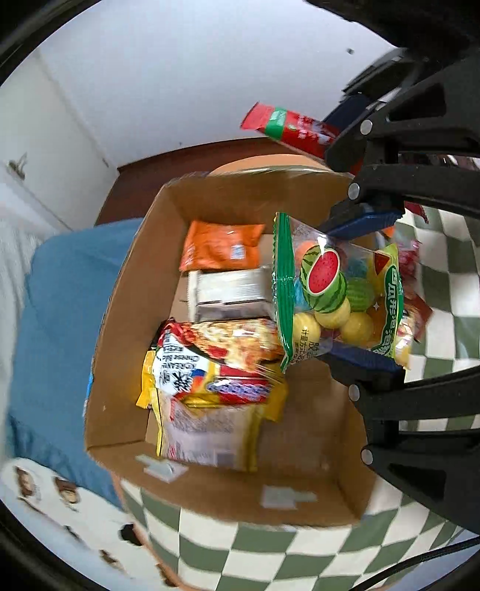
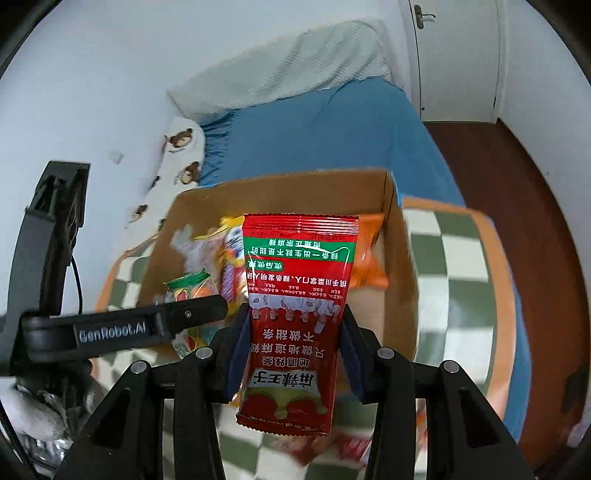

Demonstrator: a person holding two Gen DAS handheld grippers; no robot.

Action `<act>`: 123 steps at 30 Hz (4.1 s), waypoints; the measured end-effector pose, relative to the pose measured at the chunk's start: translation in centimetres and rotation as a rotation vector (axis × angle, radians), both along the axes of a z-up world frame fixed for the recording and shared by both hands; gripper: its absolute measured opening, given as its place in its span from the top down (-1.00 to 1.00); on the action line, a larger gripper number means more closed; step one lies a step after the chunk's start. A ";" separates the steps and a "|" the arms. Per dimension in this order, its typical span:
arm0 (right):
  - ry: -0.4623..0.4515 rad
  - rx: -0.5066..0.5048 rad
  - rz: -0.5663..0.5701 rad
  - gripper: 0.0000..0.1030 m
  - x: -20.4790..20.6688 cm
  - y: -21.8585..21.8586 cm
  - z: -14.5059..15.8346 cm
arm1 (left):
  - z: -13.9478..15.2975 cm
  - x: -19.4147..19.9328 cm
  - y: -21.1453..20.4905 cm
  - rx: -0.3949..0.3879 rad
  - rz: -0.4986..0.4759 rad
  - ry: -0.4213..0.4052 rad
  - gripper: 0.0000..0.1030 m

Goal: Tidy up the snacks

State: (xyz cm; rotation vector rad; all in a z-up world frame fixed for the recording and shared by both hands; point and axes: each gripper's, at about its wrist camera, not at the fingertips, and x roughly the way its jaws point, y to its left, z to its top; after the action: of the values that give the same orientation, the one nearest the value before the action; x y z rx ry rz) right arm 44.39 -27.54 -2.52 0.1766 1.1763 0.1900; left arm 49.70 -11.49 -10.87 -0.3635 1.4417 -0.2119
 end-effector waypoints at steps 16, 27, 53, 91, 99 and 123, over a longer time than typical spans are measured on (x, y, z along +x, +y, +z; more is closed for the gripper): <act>0.209 -0.078 0.026 0.08 4.9 -0.3 -11.2 | -9.3 4.5 -0.7 0.027 -0.012 0.216 0.03; 0.302 -0.088 0.023 -0.72 4.0 -0.8 -12.4 | -8.8 3.6 -0.4 0.065 -0.068 0.166 -0.29; 0.005 -0.113 -0.051 -0.92 -3.8 -1.8 -1.2 | 3.6 -7.7 4.0 0.362 -0.015 -0.387 -0.85; 0.436 0.150 -0.167 -0.46 -14.4 -1.0 -21.4 | -9.9 -20.8 15.2 0.461 0.193 0.015 -0.85; 0.374 0.025 -0.157 -0.27 -14.8 1.2 -21.8 | -12.4 -15.5 13.6 0.415 0.137 0.027 -0.85; 0.507 -0.071 0.081 -0.23 -25.9 2.2 -22.4 | -18.6 -24.4 10.0 0.250 -0.041 0.220 0.04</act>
State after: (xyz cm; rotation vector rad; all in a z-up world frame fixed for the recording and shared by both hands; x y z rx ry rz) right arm 18.51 -25.33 -24.97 0.1173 1.6940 0.1792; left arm 25.33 -1.53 -29.46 -0.1560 1.6724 -0.0237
